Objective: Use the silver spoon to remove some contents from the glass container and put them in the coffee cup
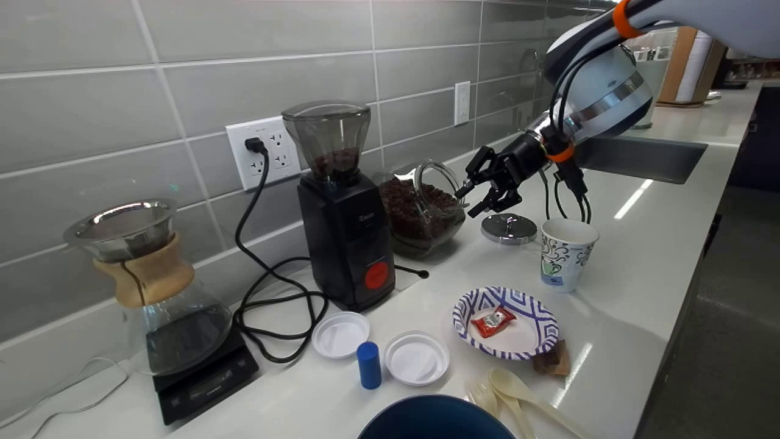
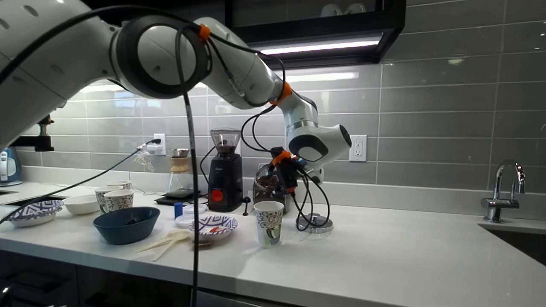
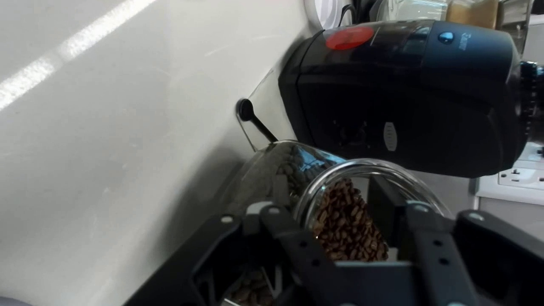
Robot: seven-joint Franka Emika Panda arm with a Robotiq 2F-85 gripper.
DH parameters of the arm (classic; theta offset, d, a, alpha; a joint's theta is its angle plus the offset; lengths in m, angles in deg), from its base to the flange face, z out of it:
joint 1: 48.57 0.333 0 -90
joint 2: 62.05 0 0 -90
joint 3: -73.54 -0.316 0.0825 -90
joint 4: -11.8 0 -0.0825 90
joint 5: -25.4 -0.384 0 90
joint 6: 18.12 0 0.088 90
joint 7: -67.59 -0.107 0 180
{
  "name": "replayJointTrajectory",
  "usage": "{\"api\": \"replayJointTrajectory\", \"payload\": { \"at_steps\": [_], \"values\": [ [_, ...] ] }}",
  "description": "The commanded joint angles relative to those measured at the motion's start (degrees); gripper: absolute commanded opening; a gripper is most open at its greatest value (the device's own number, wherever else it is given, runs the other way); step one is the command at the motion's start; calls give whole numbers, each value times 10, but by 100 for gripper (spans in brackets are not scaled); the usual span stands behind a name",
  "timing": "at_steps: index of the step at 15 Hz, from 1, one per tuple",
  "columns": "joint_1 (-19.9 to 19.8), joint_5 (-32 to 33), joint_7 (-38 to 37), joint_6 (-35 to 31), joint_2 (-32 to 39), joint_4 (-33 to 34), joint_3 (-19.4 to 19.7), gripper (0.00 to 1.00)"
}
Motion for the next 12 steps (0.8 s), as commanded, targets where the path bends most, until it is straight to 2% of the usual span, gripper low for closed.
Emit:
{"api": "replayJointTrajectory", "payload": {
  "at_steps": [1, 2, 3, 4, 8, 11, 12],
  "values": [
    [0, -24, -25, 9, 29, 41, -6, 44],
    [0, -27, -27, 11, 32, 47, -7, 41],
    [1, -29, -30, 11, 35, 50, -6, 33],
    [0, -30, -32, 10, 37, 52, -7, 36],
    [0, -30, -42, 15, 43, 58, -6, 28],
    [0, -30, -49, 18, 47, 61, -6, 21],
    [-1, -31, -50, 19, 48, 62, -6, 14]
  ]
}}
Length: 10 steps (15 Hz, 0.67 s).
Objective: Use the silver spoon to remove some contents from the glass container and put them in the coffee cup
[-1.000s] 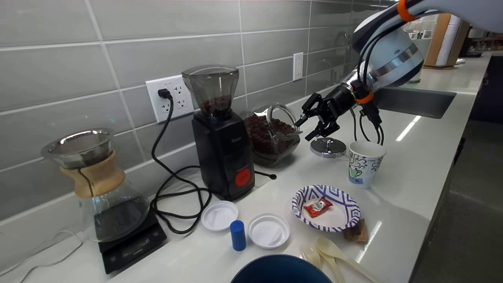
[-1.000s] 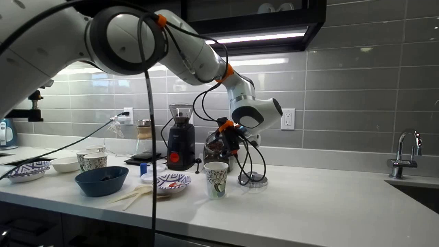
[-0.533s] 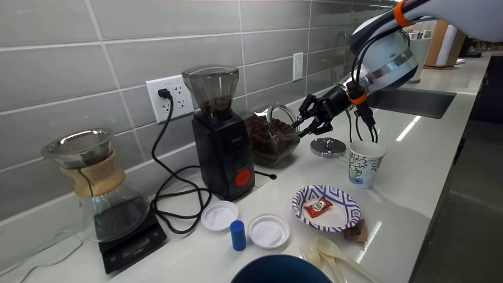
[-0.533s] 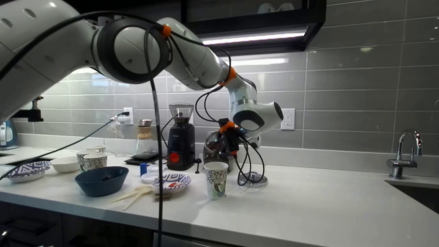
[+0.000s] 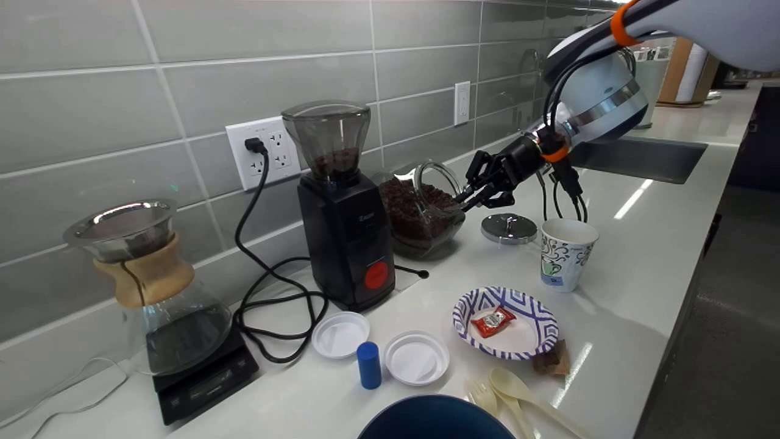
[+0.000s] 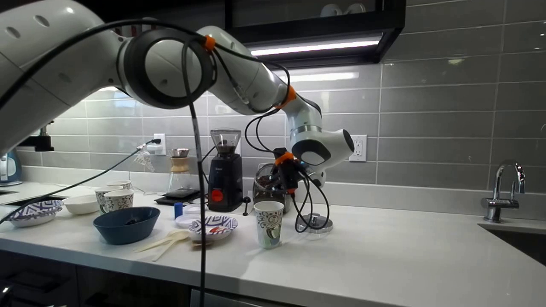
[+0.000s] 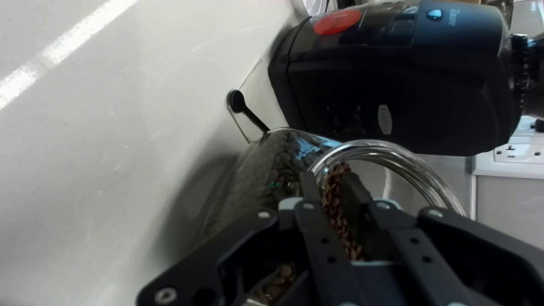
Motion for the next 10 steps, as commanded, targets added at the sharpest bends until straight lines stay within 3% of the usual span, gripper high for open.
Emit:
{"api": "replayJointTrajectory", "payload": {
  "at_steps": [1, 10],
  "values": [
    [2, -15, -21, 10, 22, 32, -4, 16],
    [5, -15, -28, 15, 31, 38, -4, 1]
  ]
}}
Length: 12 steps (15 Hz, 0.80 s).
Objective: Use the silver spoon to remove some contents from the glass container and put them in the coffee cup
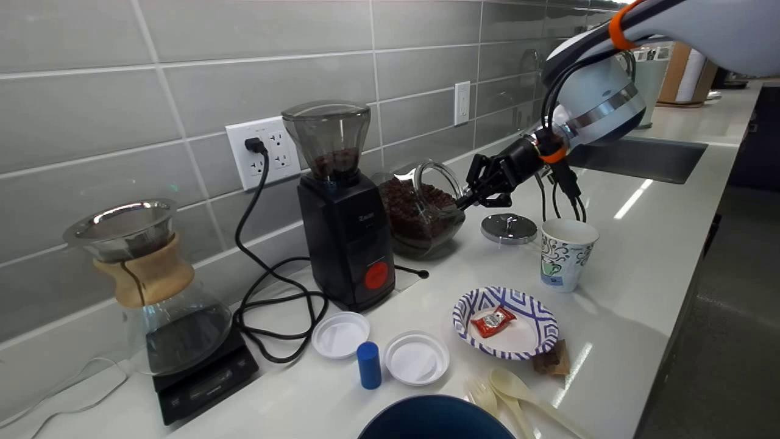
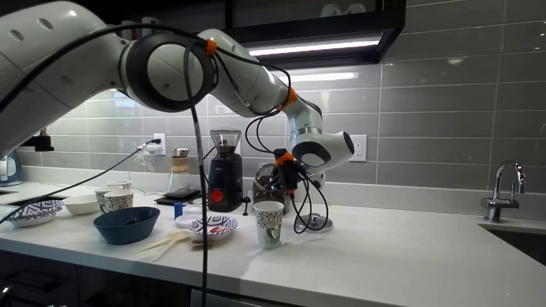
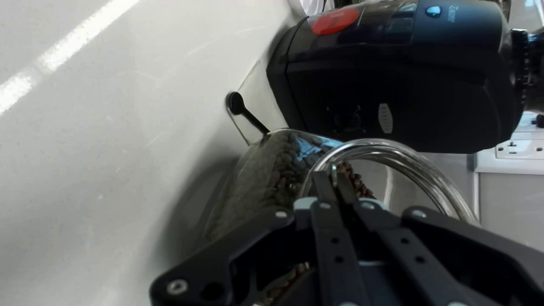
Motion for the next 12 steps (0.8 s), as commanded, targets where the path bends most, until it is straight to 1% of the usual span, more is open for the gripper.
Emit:
{"api": "replayJointTrajectory", "payload": {
  "at_steps": [1, 12],
  "values": [
    [4, -13, -17, 11, 23, 32, -4, 0],
    [-9, -46, 9, 18, 32, 34, -16, 1]
  ]
}}
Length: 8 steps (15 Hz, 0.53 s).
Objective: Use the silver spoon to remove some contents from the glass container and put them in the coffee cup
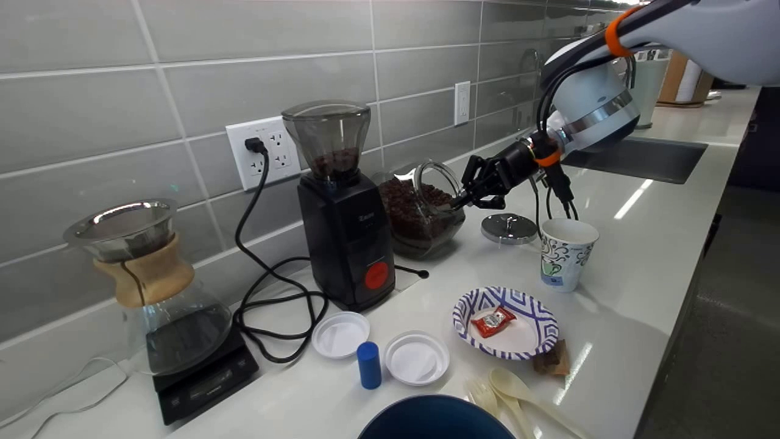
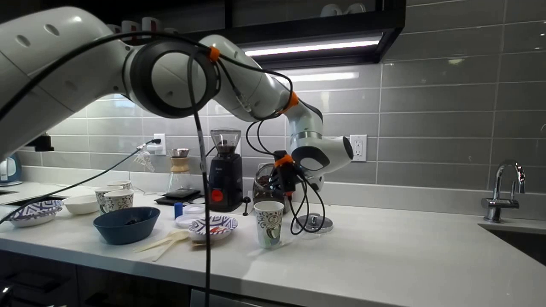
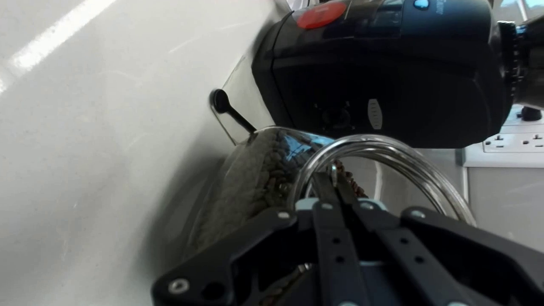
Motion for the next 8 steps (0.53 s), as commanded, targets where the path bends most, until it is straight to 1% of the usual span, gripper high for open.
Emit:
{"api": "replayJointTrajectory", "payload": {
  "at_steps": [1, 4, 8],
  "values": [
    [-11, -32, 13, 18, 14, 21, -9, 1],
    [-21, -54, 28, 24, 9, 15, -11, 1],
    [-30, -61, 41, 66, -2, 5, -5, 1]
  ]
}}
